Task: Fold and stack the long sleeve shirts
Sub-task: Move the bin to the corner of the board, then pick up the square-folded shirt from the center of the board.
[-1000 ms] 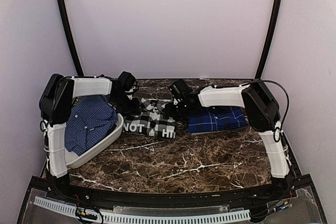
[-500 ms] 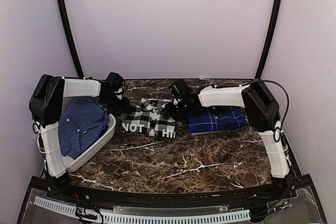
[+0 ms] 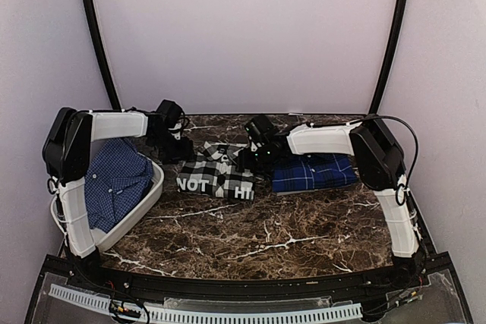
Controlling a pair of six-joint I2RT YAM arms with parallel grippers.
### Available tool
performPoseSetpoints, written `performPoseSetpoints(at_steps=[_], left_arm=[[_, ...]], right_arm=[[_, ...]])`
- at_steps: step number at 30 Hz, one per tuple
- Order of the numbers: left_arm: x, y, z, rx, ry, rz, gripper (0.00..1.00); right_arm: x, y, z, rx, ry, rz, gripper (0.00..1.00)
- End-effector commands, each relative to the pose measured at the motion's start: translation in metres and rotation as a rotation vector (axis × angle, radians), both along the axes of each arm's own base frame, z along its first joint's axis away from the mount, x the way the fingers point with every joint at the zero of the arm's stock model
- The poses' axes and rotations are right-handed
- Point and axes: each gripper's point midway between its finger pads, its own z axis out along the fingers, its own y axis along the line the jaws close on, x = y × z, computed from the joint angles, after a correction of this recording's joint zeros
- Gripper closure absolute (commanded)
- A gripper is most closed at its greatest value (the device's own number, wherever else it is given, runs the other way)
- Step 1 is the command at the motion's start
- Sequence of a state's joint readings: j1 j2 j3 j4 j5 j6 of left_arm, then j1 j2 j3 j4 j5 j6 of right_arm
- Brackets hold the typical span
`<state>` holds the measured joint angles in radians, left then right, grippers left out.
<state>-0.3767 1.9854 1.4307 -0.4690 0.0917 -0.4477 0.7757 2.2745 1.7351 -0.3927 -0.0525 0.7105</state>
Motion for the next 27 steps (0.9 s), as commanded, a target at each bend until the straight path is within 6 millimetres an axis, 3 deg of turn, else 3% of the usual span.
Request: performPoseSetpoints(at_steps=[1,9,27], left_arm=[[0.01,-0.011,0.035,-0.006,-0.093,-0.023,0.34],[0.002,-0.005,0.001,0.022,0.018,0.008,0.38],[-0.024,-0.022,-0.04,-0.025,0.17,-0.085,0.41]], right_arm=[[0.004,0.002,-0.006,0.004,-0.002,0.014,0.35],[0.004,0.0,-0.008,-0.009,0.001,0.011,0.35],[-0.001,-0.001,-0.02,-0.018,0.015,0.029,0.38]])
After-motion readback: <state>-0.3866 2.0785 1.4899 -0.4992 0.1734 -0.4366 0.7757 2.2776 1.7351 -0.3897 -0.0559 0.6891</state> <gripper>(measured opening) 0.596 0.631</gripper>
